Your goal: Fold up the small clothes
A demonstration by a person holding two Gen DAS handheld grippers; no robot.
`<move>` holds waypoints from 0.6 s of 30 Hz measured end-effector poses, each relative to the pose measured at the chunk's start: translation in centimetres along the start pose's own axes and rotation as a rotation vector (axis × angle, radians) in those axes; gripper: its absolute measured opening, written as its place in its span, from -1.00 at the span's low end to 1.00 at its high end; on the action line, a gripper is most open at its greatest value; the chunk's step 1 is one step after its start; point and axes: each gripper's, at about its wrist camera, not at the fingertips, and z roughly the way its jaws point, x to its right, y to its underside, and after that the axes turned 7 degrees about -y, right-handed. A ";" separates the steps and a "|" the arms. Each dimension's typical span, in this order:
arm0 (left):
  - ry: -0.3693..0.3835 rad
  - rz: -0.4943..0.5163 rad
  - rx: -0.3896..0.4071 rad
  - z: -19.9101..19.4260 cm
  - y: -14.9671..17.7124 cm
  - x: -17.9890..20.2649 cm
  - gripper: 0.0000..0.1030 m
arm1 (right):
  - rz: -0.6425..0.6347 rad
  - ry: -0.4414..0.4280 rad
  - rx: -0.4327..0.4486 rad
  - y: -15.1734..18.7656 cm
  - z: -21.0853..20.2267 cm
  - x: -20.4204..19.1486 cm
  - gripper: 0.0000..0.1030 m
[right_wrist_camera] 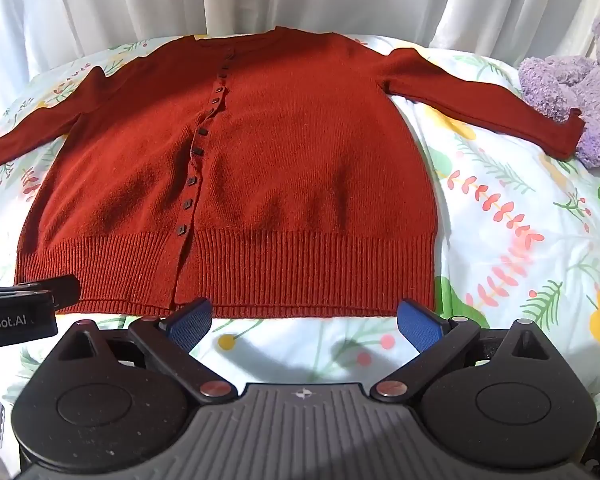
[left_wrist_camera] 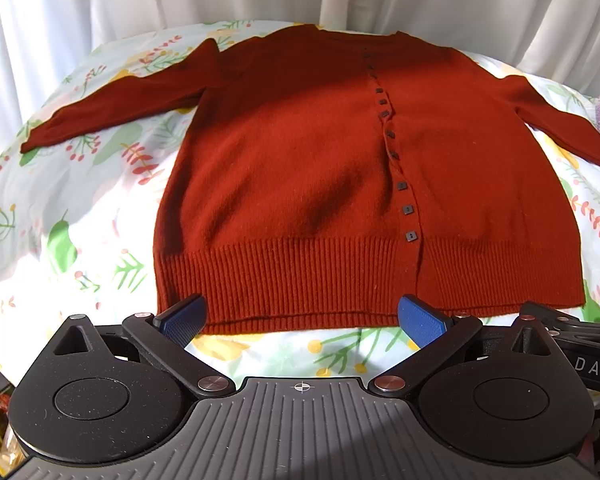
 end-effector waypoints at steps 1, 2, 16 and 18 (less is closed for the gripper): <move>0.001 0.000 0.000 0.0 0.0 0.0 1.00 | 0.000 0.000 0.001 0.0 0.0 0.0 0.92; 0.001 0.001 -0.001 0.0 0.1 0.1 1.00 | 0.000 0.000 0.001 0.0 0.0 0.0 0.92; 0.007 0.006 -0.008 -0.1 0.1 0.2 1.00 | 0.004 0.001 -0.001 0.1 -0.2 0.3 0.92; 0.006 0.006 -0.008 0.0 0.1 0.2 1.00 | 0.005 0.000 -0.001 0.1 -0.2 0.3 0.92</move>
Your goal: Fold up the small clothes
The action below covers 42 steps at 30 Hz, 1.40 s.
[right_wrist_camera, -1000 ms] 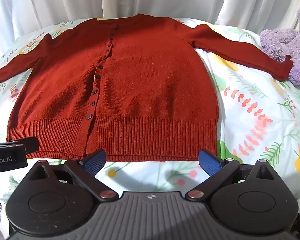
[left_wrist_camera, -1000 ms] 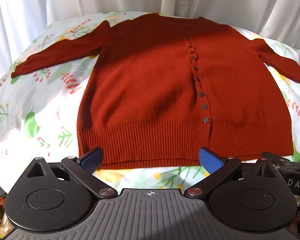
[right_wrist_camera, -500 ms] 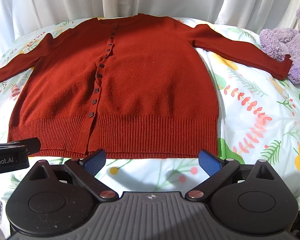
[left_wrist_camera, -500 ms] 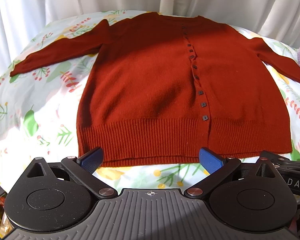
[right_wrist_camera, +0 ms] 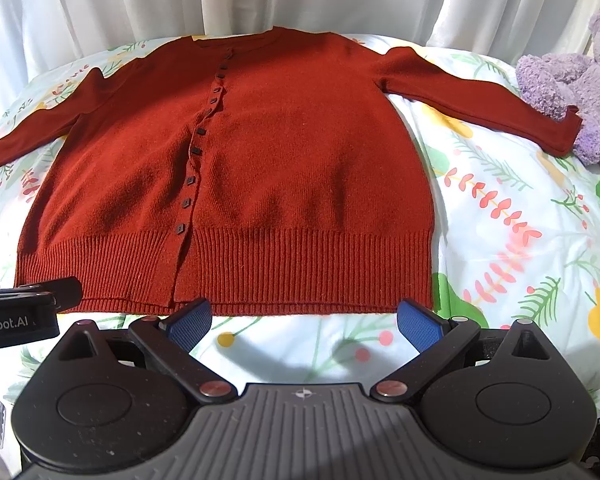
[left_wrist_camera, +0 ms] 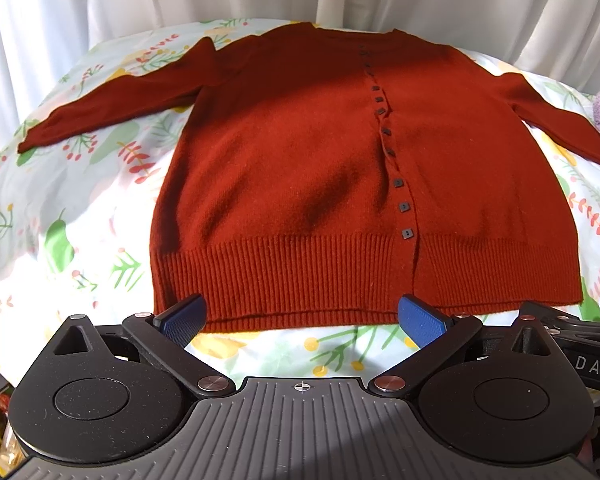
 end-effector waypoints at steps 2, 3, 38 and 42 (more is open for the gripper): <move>0.000 -0.002 -0.001 0.0 0.0 0.0 1.00 | 0.000 -0.002 0.001 0.0 0.0 0.0 0.92; 0.000 -0.003 -0.002 0.0 0.0 0.0 1.00 | 0.000 -0.003 0.001 0.0 0.0 0.1 0.92; -0.001 0.006 -0.014 0.3 -0.3 0.5 1.00 | 0.010 -0.007 -0.001 -0.1 -0.1 0.5 0.92; -0.002 0.005 -0.018 0.5 -0.4 0.4 1.00 | 0.010 -0.009 -0.005 -0.2 -0.1 0.6 0.92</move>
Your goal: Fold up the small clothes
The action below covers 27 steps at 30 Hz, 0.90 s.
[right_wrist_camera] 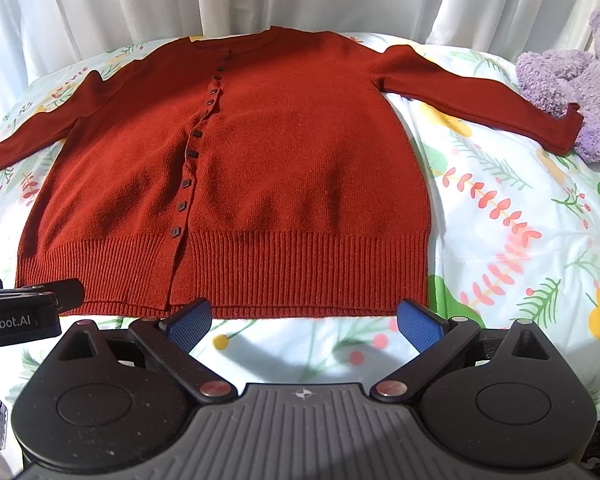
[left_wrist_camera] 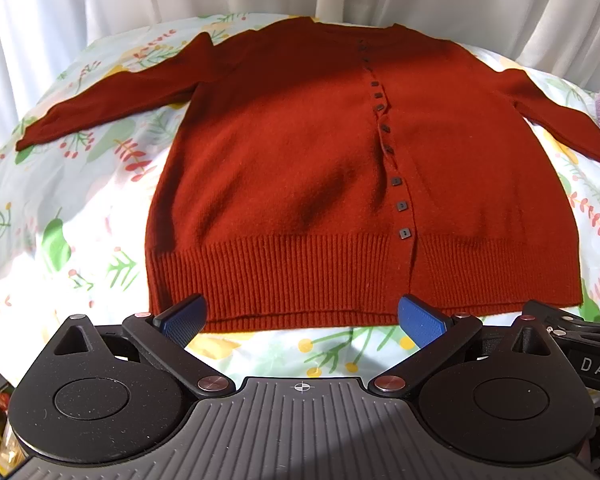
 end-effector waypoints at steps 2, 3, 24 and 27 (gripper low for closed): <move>0.000 -0.001 -0.001 0.1 0.0 -0.1 1.00 | 0.000 -0.002 -0.001 -0.1 0.0 0.0 0.92; 0.000 0.000 -0.001 0.1 0.0 -0.1 1.00 | 0.000 -0.002 -0.002 -0.1 0.0 0.0 0.92; -0.002 -0.001 -0.012 0.6 -0.2 -0.3 1.00 | 0.005 -0.008 -0.007 -0.2 0.1 -0.1 0.92; -0.004 0.000 -0.017 0.6 -0.2 -0.2 1.00 | 0.005 -0.012 -0.010 -0.2 0.2 0.0 0.92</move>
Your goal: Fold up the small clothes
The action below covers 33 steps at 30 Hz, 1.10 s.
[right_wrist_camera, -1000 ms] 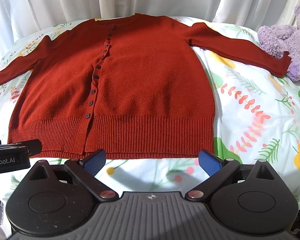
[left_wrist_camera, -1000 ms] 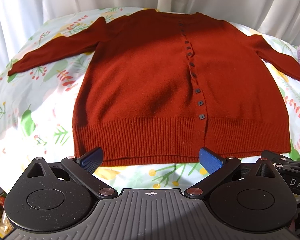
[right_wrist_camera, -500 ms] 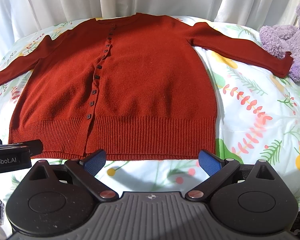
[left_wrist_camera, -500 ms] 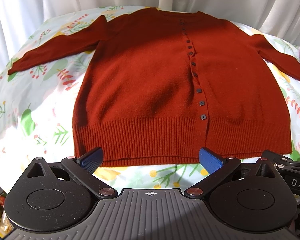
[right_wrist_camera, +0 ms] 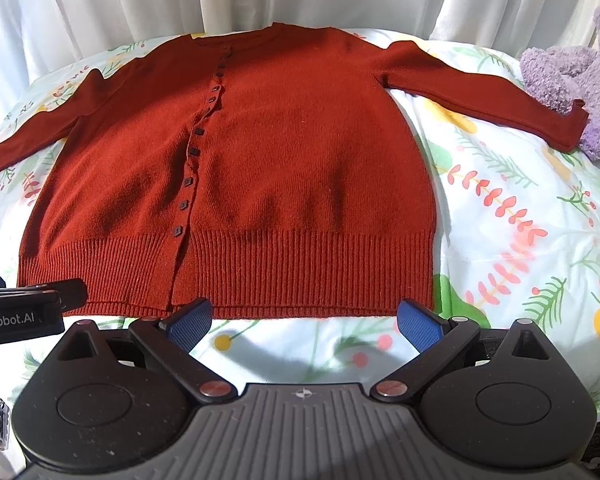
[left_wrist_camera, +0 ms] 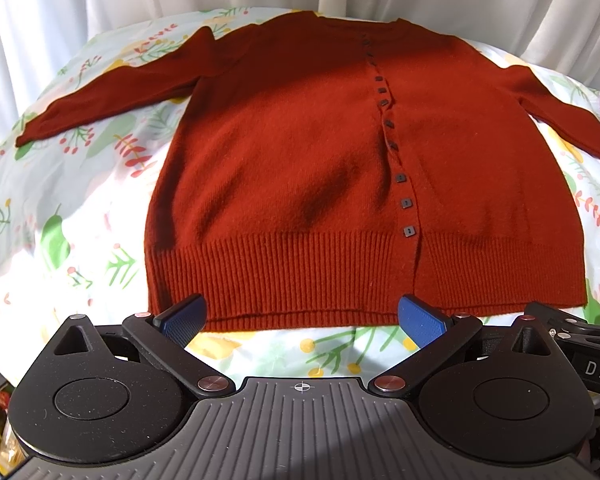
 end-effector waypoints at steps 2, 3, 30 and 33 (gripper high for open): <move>0.000 -0.001 -0.004 0.1 0.1 0.0 1.00 | 0.000 -0.006 -0.002 0.0 0.0 0.1 0.92; 0.000 -0.001 -0.006 0.2 0.1 0.0 1.00 | 0.000 -0.008 -0.003 0.0 0.1 0.1 0.92; 0.143 -0.157 -0.022 3.8 -2.1 -1.9 1.00 | 0.051 -0.303 0.426 -0.6 -1.4 6.6 0.92; 0.158 -0.171 -0.035 5.0 -3.5 -2.1 1.00 | 0.156 -0.203 0.472 -3.4 -0.8 11.8 0.92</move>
